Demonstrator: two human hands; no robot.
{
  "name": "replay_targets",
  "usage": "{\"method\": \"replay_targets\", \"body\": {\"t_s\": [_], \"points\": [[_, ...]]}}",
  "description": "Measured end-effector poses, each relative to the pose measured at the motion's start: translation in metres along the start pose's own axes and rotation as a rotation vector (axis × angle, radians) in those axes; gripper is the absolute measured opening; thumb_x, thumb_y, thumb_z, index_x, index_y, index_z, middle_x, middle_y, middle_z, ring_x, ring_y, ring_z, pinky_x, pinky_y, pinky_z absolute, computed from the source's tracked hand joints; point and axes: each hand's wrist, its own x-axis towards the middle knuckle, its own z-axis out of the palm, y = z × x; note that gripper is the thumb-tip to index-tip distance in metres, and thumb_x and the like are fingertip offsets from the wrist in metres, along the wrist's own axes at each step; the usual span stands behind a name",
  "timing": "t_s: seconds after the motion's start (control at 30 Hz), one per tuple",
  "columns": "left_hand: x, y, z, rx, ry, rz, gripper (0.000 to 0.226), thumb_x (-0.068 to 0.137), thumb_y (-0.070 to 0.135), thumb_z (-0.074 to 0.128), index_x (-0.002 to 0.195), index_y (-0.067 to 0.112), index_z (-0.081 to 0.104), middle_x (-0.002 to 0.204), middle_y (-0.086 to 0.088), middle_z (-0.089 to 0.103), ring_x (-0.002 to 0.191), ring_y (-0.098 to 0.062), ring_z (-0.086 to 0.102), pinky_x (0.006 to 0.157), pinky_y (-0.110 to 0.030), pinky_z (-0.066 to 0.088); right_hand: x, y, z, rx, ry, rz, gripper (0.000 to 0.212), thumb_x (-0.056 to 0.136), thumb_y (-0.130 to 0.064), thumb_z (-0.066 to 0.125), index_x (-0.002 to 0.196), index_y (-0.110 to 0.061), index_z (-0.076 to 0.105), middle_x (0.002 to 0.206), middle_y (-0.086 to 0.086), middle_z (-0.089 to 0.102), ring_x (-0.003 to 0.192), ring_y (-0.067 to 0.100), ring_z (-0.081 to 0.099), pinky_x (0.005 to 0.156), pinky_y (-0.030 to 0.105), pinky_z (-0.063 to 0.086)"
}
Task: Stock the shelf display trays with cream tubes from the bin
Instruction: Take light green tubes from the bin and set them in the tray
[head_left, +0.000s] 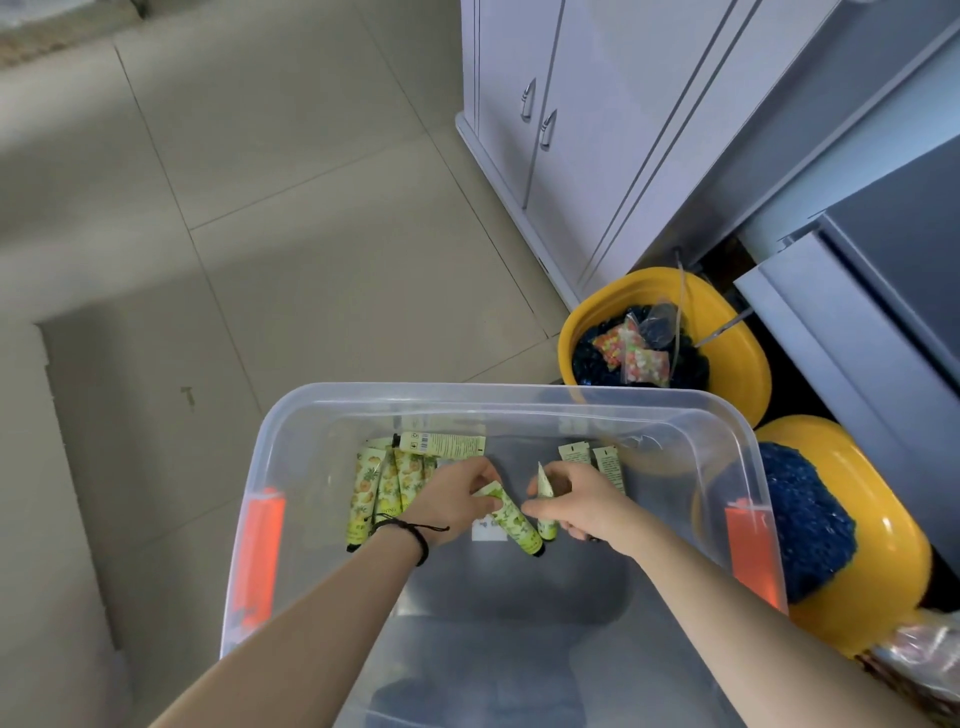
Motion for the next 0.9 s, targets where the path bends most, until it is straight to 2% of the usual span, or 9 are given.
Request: {"method": "replay_targets", "body": {"t_s": [0.1,0.17,0.23,0.33,0.43,0.57,0.7,0.8,0.9], "points": [[0.002,0.002,-0.004,-0.027,0.022,-0.002,0.019,0.083,0.013,0.067,0.101,0.012,0.062,0.091,0.004,0.06,0.084,-0.011,0.055,0.068,-0.013,0.043,-0.001,0.0,-0.005,0.19,-0.106,0.042,0.032,0.078,-0.012,0.078,0.104,-0.005,0.062,0.081,0.008,0.067,0.061,0.016,0.066,0.061,0.028,0.057],[0.004,0.003,-0.006,-0.04,0.037,-0.012,0.019,0.083,0.014,0.068,0.102,0.013,0.063,0.097,0.003,0.062,0.086,-0.011,0.056,0.069,-0.012,0.046,0.0,0.001,-0.005,0.191,-0.095,0.029,0.03,0.079,-0.012,0.078,0.103,-0.005,0.061,0.088,0.008,0.068,0.07,0.019,0.069,0.067,0.032,0.06],[0.003,0.004,-0.007,-0.043,0.036,-0.012,0.02,0.083,0.014,0.068,0.102,0.014,0.064,0.097,0.004,0.061,0.085,-0.009,0.056,0.064,-0.005,0.044,-0.001,0.0,-0.002,0.03,-0.026,-0.021,0.03,0.079,-0.021,0.077,0.096,-0.004,0.059,0.079,0.004,0.067,0.062,0.016,0.067,0.053,0.026,0.056],[-0.001,0.006,-0.013,-0.017,0.023,-0.015,0.02,0.082,0.019,0.07,0.102,0.019,0.066,0.092,0.008,0.062,0.087,-0.009,0.057,0.072,-0.014,0.045,-0.006,-0.003,0.0,-0.153,0.045,-0.099,0.033,0.08,-0.03,0.075,0.082,-0.006,0.053,0.067,0.003,0.062,0.05,0.012,0.06,0.04,0.023,0.042],[-0.011,0.015,-0.025,0.047,0.021,0.011,0.019,0.082,0.023,0.07,0.101,0.021,0.068,0.086,0.016,0.06,0.085,-0.006,0.055,0.066,-0.011,0.039,-0.02,-0.015,0.0,-0.246,0.082,-0.136,0.035,0.082,-0.032,0.072,0.07,-0.01,0.047,0.061,0.002,0.054,0.048,0.014,0.056,0.043,0.024,0.034],[-0.034,0.043,-0.056,0.176,0.017,0.109,0.021,0.085,0.023,0.068,0.106,0.019,0.069,0.09,0.012,0.06,0.078,-0.004,0.054,0.06,-0.002,0.033,-0.049,-0.048,-0.008,-0.421,0.063,-0.145,0.035,0.094,-0.034,0.056,0.073,-0.009,0.045,0.062,0.007,0.05,0.036,0.005,0.047,0.048,0.028,0.03],[-0.065,0.08,-0.099,0.273,-0.019,0.203,0.015,0.086,0.026,0.066,0.099,0.021,0.071,0.084,0.013,0.063,0.081,-0.006,0.058,0.063,-0.004,0.039,-0.089,-0.093,-0.016,-0.596,0.041,-0.186,0.038,0.102,-0.029,0.038,0.066,-0.018,0.036,0.065,0.002,0.048,0.066,0.021,0.057,0.064,0.036,0.041],[-0.095,0.116,-0.133,0.356,-0.066,0.279,0.017,0.087,0.029,0.065,0.102,0.021,0.07,0.088,0.009,0.067,0.085,-0.008,0.06,0.075,-0.019,0.046,-0.131,-0.137,-0.018,-0.693,0.098,-0.22,0.041,0.103,-0.015,0.034,0.064,-0.028,0.029,0.065,-0.005,0.036,0.066,0.019,0.046,0.057,0.021,0.035],[-0.136,0.165,-0.171,0.402,-0.066,0.388,0.02,0.087,0.028,0.065,0.102,0.016,0.068,0.093,0.005,0.069,0.084,-0.005,0.06,0.076,-0.015,0.045,-0.187,-0.193,-0.028,-0.73,0.184,-0.31,0.042,0.102,-0.014,0.034,0.06,-0.016,0.031,0.061,0.002,0.034,0.056,0.02,0.038,0.049,0.024,0.024]]}}
